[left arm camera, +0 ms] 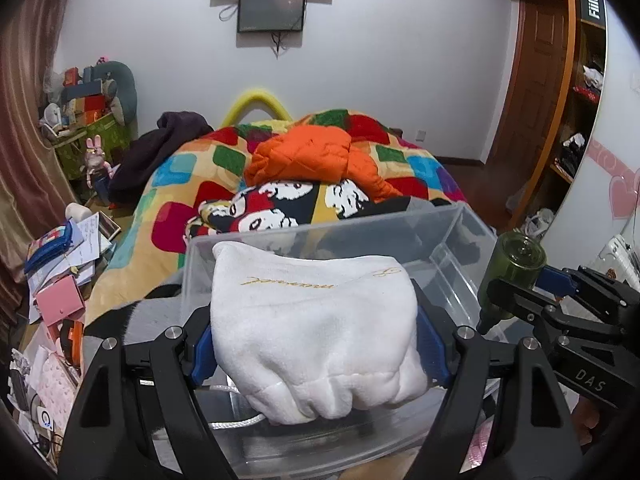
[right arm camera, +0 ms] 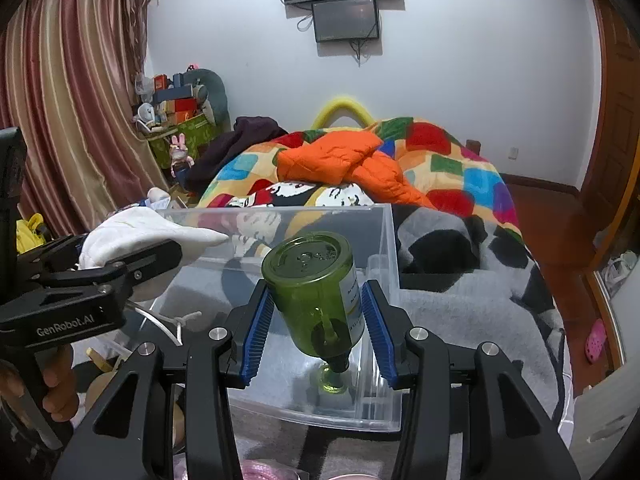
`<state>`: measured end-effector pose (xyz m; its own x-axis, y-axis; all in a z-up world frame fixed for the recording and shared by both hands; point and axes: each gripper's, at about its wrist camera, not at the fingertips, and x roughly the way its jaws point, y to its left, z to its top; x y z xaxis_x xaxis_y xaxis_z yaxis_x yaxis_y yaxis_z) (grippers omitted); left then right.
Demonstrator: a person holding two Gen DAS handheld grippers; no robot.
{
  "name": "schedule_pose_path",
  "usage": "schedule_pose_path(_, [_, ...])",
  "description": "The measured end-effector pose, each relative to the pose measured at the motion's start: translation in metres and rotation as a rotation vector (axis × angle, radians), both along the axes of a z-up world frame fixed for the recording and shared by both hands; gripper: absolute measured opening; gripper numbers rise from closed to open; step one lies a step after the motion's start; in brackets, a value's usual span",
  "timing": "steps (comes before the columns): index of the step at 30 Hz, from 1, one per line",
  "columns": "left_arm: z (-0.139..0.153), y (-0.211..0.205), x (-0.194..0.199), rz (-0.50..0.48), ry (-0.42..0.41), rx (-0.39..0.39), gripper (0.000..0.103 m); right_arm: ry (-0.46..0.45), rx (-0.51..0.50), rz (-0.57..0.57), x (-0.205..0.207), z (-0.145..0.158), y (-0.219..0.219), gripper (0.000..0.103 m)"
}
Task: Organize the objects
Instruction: 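Lift the green bottle with the right gripper and lower it into the clear box, then open the right gripper to release the bottle and withdraw from the box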
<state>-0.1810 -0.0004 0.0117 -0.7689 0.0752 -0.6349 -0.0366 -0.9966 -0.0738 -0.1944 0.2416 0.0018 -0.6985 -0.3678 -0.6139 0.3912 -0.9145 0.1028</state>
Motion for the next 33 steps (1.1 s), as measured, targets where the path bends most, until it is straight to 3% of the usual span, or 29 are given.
schedule_pose_path(15, [-0.026,0.004,-0.009,-0.035,-0.094,0.012,0.08,-0.05,0.04,0.025,-0.004,-0.018,-0.008,0.042])
schedule_pose_path(33, [-0.033,0.009,-0.008,-0.029,-0.1,-0.06,0.081,-0.06,0.103,0.06,-0.006,-0.025,-0.024,0.043])
